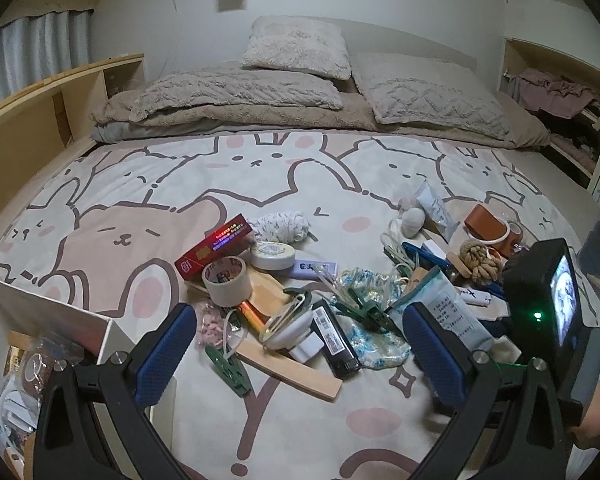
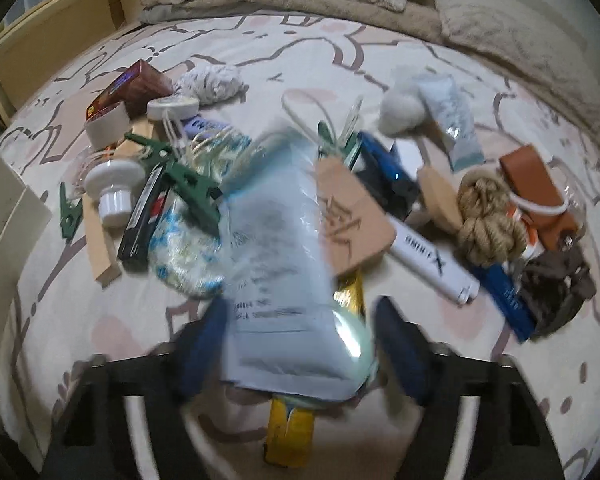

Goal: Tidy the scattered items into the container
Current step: 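Grasp the mint-green tape measure with the right gripper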

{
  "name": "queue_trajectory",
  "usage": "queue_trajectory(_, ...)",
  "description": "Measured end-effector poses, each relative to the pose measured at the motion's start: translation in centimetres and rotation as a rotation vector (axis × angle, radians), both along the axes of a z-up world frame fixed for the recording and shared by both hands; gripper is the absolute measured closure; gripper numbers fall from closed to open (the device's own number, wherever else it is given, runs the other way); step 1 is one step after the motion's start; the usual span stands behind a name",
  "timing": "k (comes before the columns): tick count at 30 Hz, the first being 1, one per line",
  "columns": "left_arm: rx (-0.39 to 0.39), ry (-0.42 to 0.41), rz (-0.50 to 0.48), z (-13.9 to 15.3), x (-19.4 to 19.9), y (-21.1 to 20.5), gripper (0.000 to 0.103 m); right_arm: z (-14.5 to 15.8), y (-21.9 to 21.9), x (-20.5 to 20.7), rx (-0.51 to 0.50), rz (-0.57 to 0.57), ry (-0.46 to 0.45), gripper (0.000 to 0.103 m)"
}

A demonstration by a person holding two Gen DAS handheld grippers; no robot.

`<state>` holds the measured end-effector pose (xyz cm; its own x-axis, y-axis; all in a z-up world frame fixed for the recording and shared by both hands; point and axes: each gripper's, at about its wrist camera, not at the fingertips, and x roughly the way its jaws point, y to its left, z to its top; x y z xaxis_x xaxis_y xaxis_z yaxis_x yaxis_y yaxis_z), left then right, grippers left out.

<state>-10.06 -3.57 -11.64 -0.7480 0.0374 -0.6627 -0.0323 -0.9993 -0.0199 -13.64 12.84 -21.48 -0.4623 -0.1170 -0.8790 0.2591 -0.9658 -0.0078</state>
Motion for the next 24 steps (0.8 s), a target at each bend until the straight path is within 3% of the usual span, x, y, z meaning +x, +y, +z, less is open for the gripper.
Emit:
queue_trajectory(5, 0.010, -0.002, -0.002, -0.1, 0.1, 0.0, 0.000, 0.2, 0.1, 1.4, -0.008, 0.019, 0.004, 0.047)
queue_trajectory(24, -0.018, -0.087, -0.067, -2.2, 0.6, 2.9, 0.000, -0.1, 0.8, 9.1, -0.090, 0.189, -0.101, 0.047)
